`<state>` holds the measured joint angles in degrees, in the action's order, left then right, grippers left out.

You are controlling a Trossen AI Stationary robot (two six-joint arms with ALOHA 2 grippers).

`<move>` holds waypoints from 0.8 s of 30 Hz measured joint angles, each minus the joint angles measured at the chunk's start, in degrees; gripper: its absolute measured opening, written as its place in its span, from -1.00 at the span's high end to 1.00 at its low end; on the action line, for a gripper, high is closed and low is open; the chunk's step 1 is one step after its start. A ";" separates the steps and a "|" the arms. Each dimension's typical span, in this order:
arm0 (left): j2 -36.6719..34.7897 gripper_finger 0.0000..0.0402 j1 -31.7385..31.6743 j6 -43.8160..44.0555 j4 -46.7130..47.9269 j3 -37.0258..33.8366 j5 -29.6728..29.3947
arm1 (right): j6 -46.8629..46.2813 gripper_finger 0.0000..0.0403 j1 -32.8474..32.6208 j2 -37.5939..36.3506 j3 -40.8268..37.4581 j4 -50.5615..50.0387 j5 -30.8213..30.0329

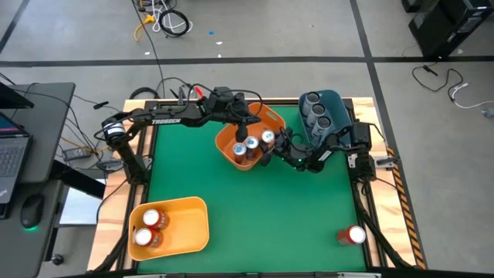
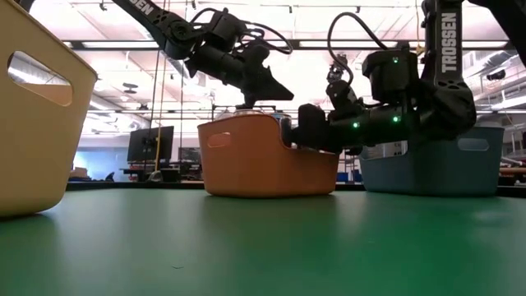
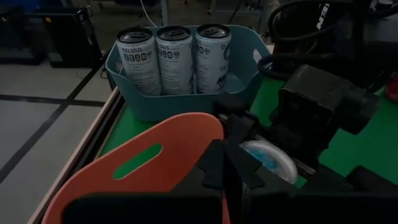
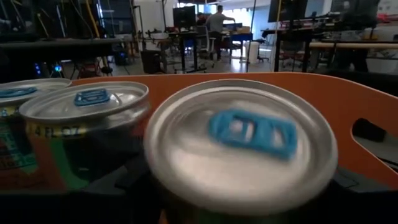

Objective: Sort soda cans
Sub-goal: Put the blue soda can into the orange bin

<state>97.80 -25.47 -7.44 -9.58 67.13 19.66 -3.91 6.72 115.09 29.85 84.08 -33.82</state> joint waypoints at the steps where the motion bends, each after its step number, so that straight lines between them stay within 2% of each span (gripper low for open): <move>1: 0.00 1.00 0.00 0.05 0.14 0.00 0.02 | 0.01 -0.37 0.00 0.00 0.00 -0.05 0.01; 16: 0.00 1.00 -0.02 0.20 -0.21 0.25 0.07 | 2.64 -0.49 0.00 -0.40 -0.05 -0.50 0.13; 24: -0.02 1.00 -0.02 -0.80 5.00 4.68 0.14 | 5.15 -0.52 -0.10 -6.59 -2.90 -1.82 0.59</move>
<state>97.78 -25.50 -8.24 -4.59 71.82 19.80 1.23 6.62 108.50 26.95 82.26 -33.23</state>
